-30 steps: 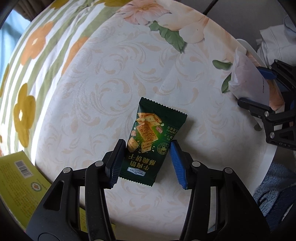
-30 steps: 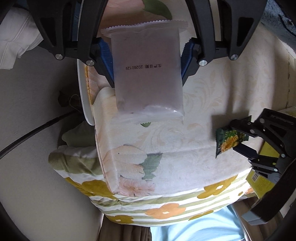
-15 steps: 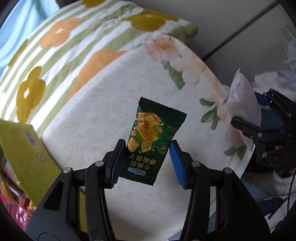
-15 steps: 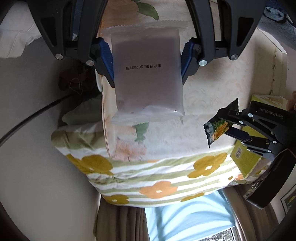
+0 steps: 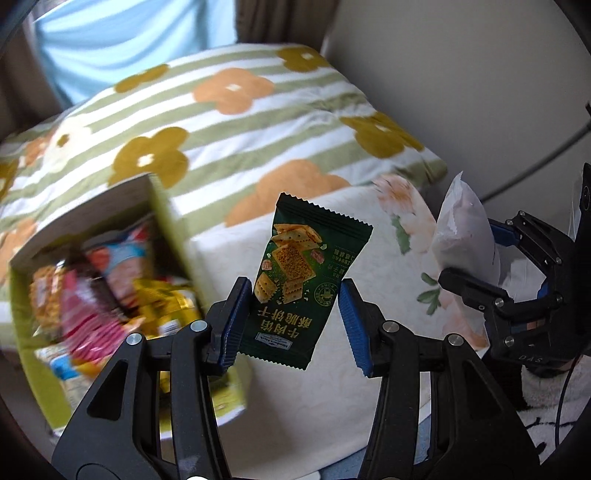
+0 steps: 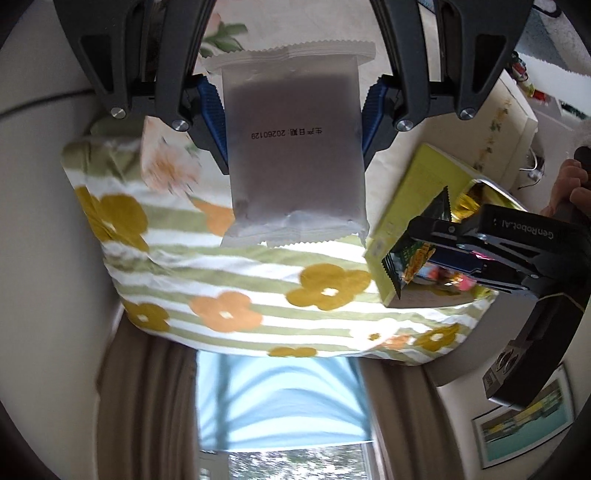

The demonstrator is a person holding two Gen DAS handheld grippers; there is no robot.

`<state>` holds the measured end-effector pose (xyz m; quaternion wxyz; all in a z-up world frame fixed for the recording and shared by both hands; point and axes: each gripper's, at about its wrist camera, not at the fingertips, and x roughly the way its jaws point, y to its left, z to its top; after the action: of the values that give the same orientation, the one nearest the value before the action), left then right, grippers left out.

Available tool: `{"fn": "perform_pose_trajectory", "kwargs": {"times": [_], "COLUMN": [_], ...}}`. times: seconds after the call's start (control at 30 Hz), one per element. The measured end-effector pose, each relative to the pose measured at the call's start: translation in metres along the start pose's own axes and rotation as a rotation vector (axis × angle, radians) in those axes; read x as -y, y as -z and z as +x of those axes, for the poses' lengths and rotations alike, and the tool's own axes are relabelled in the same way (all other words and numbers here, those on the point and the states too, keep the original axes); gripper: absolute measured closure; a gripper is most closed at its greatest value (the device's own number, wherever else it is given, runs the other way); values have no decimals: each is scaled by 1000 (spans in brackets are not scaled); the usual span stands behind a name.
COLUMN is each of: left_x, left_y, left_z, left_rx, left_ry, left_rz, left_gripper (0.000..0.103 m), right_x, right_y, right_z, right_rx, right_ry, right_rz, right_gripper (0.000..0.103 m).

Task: Organize snacks
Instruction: 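Carry the green packet and white pouch over the box and release them inside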

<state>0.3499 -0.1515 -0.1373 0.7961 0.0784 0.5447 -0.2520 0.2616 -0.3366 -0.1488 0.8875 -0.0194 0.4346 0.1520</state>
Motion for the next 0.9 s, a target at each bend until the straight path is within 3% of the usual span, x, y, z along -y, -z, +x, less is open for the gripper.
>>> {"fn": "perform_pose_trajectory", "kwargs": {"times": [0.2,0.47,0.63,0.9], "left_x": [-65,-153,-206,-255], "left_y": [21,51,65,61], "left_z": [-44,-75,-77,-55], "left_rx": [65,85,73,31], "left_ry": [-44,-94,-110,-48], "left_rz": [-107,-206,-242,-226], "left_gripper": [58,58,58,58], "right_x": [-52,-129,-166,-188], "right_y": [-40,-80,-96,-105], "right_z": [13,42,67,101], "right_rx": [23,28,16,-21], "right_ry": [-91,-174,-187,-144], "right_rz": [-58,-52,-42,36], "right_gripper": [45,45,45,45]}}
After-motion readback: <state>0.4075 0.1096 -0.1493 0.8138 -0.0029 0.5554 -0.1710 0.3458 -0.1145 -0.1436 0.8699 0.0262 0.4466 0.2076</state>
